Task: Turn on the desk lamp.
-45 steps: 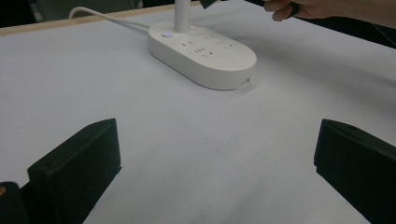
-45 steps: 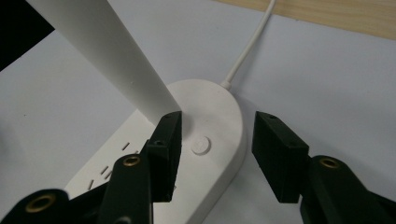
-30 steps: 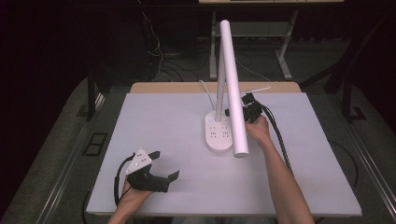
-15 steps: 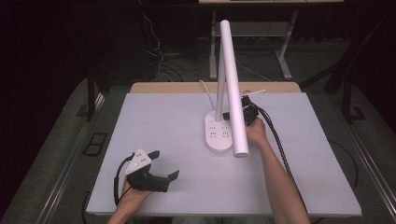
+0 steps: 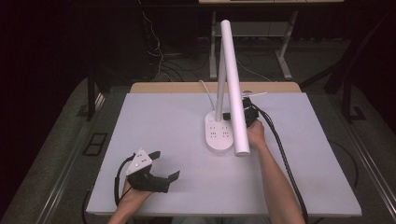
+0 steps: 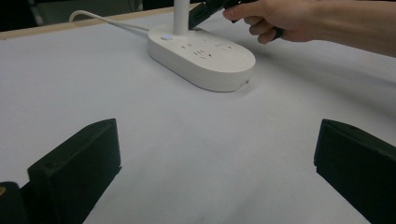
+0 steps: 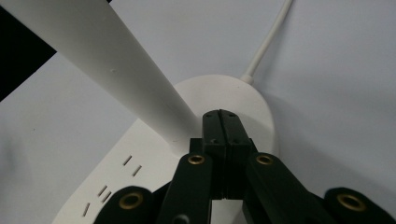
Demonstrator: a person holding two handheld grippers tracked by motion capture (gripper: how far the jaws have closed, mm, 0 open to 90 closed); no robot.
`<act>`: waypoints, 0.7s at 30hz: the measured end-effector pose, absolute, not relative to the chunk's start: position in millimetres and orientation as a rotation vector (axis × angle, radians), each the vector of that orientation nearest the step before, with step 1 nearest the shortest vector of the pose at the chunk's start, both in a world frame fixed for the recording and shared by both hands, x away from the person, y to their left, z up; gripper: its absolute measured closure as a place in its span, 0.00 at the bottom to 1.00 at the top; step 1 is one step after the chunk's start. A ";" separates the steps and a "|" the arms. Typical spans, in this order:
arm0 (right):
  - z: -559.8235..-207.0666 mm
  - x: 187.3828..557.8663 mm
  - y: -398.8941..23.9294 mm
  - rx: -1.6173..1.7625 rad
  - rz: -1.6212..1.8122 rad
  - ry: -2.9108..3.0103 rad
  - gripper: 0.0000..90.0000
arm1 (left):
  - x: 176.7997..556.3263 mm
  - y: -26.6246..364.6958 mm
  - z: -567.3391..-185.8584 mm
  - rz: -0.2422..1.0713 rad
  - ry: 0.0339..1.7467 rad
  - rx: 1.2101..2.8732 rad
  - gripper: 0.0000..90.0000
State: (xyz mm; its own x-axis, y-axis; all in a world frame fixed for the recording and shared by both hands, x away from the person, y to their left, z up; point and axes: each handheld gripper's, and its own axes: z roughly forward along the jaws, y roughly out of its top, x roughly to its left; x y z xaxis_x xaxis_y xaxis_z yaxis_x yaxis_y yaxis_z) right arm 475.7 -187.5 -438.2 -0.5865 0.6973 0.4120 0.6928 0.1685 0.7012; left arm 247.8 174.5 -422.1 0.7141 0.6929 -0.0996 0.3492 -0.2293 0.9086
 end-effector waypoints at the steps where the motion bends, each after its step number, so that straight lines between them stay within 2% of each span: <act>1: -438.1 475.4 -187.1 1.424 1.428 2.397 1.00 | 247.8 174.6 -422.1 0.397 0.815 1.838 0.00; 21: -435.1 473.2 -191.7 1.401 1.398 2.375 0.99 | 248.6 175.2 -422.3 0.393 0.816 1.838 0.00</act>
